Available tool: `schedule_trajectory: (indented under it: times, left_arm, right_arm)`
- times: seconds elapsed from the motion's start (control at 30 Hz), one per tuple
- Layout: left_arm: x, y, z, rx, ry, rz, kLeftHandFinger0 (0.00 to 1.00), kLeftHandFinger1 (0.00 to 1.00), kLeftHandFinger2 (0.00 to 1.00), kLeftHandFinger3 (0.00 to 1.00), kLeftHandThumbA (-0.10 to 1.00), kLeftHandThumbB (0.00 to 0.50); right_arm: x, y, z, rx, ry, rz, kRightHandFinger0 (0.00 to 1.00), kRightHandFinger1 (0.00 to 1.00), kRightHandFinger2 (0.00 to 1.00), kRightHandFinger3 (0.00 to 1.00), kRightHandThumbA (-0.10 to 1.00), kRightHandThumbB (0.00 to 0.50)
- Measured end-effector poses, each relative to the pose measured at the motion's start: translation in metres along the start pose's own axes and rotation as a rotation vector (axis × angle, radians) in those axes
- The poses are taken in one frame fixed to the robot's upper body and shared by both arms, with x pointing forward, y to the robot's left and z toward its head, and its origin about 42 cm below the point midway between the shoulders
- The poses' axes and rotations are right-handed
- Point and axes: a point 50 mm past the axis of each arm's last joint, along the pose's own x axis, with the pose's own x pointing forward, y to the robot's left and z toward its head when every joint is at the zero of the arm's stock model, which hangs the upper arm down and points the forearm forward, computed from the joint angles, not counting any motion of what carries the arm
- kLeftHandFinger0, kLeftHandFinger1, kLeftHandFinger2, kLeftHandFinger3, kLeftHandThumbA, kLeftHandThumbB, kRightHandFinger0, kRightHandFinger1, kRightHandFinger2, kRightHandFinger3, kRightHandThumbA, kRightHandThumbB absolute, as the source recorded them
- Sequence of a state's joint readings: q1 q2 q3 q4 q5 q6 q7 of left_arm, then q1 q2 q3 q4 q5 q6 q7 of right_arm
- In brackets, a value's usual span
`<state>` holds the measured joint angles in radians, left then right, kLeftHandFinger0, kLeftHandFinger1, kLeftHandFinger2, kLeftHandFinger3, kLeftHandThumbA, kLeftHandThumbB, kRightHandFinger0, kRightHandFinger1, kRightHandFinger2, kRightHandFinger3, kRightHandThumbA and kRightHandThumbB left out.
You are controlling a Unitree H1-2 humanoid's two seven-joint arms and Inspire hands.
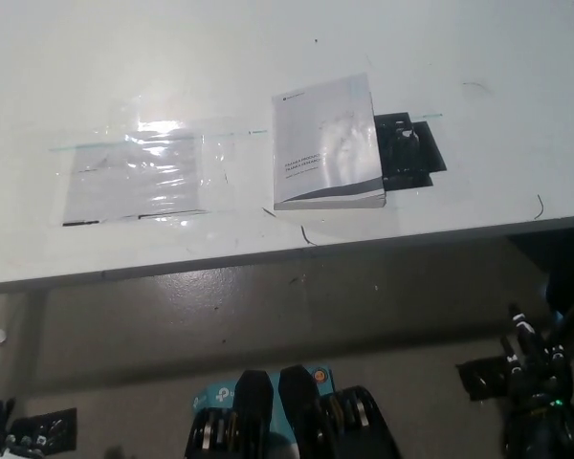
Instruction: The robot uses its right hand to slide under the cover of the book kept in the middle of the desk and open it
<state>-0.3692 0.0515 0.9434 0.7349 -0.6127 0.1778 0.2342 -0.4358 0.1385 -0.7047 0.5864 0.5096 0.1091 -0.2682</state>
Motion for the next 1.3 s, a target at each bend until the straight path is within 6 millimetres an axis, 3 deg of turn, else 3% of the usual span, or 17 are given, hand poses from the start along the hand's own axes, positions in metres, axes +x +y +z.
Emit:
schedule_trajectory:
  times: [0.1,0.23,0.33,0.47,0.57,0.67,0.73,0.93,1.0,1.03,1.07,1.1,1.17,1.23,1.3]
  left_arm:
    - [0.0,0.001,0.0,-0.017,0.005,0.001,0.94,0.98,1.0,1.0,1.0,0.0]
    - [0.001,0.001,0.0,-0.03,0.01,0.004,0.9,0.93,0.98,1.0,1.0,0.0]
    - [0.001,0.003,0.002,-0.037,0.012,0.006,0.93,0.93,1.0,1.0,1.0,0.0]
    - [0.002,0.008,0.004,-0.05,0.014,0.008,0.97,0.97,1.0,1.0,1.0,0.0]
    - [0.002,0.011,0.004,-0.055,0.017,0.011,0.96,0.94,1.0,1.0,1.0,0.0]
    - [0.003,0.012,0.002,-0.055,0.027,0.015,0.95,0.94,1.0,1.0,1.0,0.0]
    - [0.003,0.012,0.0,-0.052,0.031,0.016,0.92,0.93,1.0,1.0,1.0,0.0]
    - [0.004,0.011,0.001,-0.046,0.032,0.011,0.94,0.95,1.0,1.0,1.0,0.0]
    - [0.004,0.01,0.002,-0.046,0.031,0.008,0.94,0.95,1.0,1.0,1.0,0.0]
    - [0.004,0.01,0.002,-0.047,0.031,0.007,0.93,0.94,1.0,1.0,1.0,0.0]
    - [0.004,0.01,0.002,-0.048,0.031,0.006,0.94,0.95,1.0,1.0,1.0,0.0]
    - [0.003,0.01,0.003,-0.049,0.029,0.004,0.95,0.97,1.0,1.0,1.0,0.0]
    - [0.003,0.011,0.004,-0.049,0.027,0.002,0.98,0.98,1.0,1.0,1.0,0.0]
    - [0.003,0.012,0.003,-0.05,0.029,0.003,1.0,0.97,1.0,1.0,1.0,0.0]
    - [0.003,0.013,0.003,-0.051,0.031,0.004,0.98,0.95,1.0,1.0,1.0,0.0]
  right_arm:
    - [0.002,0.008,0.01,0.025,-0.022,-0.002,0.8,0.91,0.96,1.0,1.0,0.211]
    - [0.004,0.015,0.032,0.047,-0.074,0.007,0.83,0.92,1.0,1.0,1.0,0.172]
    - [0.007,0.019,0.053,0.044,-0.124,0.009,0.79,0.96,1.0,1.0,1.0,0.192]
    - [0.009,0.027,0.082,0.051,-0.195,0.01,0.95,1.0,1.0,1.0,1.0,0.17]
    - [0.007,0.038,0.097,0.08,-0.254,0.008,0.92,0.98,1.0,1.0,1.0,0.154]
    - [0.004,0.051,0.106,0.11,-0.291,0.005,0.78,0.85,0.96,1.0,1.0,0.096]
    - [0.002,0.057,0.109,0.136,-0.311,-0.009,0.77,0.83,0.93,1.0,1.0,0.096]
    - [-0.009,0.073,0.12,0.178,-0.38,0.0,0.74,0.86,1.0,1.0,1.0,0.093]
    - [-0.015,0.079,0.124,0.186,-0.409,0.019,0.86,0.95,1.0,1.0,1.0,0.058]
    - [-0.018,0.082,0.126,0.187,-0.422,0.031,0.86,0.94,1.0,1.0,1.0,0.115]
    - [-0.021,0.086,0.128,0.188,-0.434,0.045,0.89,0.96,1.0,1.0,1.0,0.088]
    - [-0.024,0.089,0.13,0.186,-0.447,0.059,0.87,0.96,1.0,1.0,1.0,0.133]
    - [-0.03,0.098,0.134,0.175,-0.473,0.096,0.85,0.94,1.0,1.0,1.0,0.146]
    - [-0.038,0.108,0.137,0.164,-0.502,0.136,0.8,0.88,0.98,1.0,1.0,0.138]
    - [-0.046,0.117,0.14,0.158,-0.532,0.177,0.73,0.79,0.88,1.0,1.0,0.137]
